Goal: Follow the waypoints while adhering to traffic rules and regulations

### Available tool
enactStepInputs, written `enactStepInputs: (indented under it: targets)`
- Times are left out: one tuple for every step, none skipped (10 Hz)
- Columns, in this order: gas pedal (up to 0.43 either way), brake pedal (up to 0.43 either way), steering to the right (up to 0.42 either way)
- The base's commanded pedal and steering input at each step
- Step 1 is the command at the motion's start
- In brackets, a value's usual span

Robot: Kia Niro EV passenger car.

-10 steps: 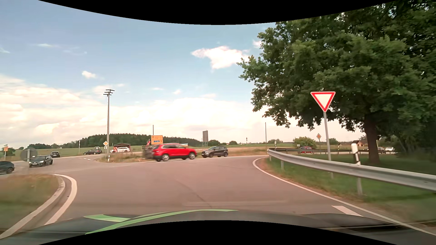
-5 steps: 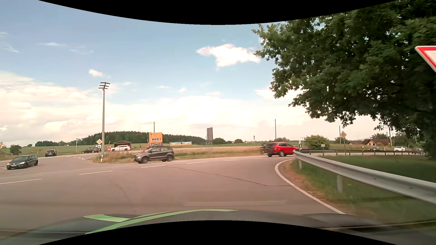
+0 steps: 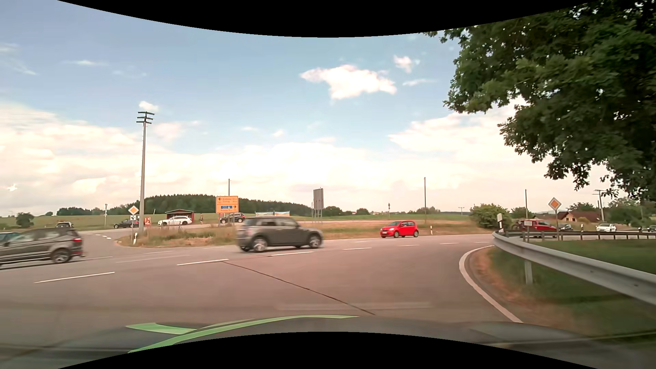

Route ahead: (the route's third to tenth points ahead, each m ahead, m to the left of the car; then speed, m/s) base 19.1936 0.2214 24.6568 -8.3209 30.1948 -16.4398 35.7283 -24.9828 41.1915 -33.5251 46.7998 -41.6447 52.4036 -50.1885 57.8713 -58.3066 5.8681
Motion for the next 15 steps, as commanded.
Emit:
enactStepInputs:
  targets:
    - [0.000, 0.232, -0.002]
    - [0.000, 0.238, 0.000]
    - [0.000, 0.232, 0.000]
    - [0.000, 0.244, 0.000]
    - [0.000, 0.256, 0.004]
    - [0.000, 0.256, 0.009]
    - [0.000, 0.262, 0.015]
    - [0.000, 0.262, 0.026]
    - [0.000, 0.268, 0.039]
    - [0.000, 0.274, 0.054]
    - [0.000, 0.274, 0.065]
    - [0.000, 0.287, 0.085]
    - [0.000, 0.293, 0.109]
    - [0.000, 0.293, 0.129]
    - [0.000, 0.293, 0.150]
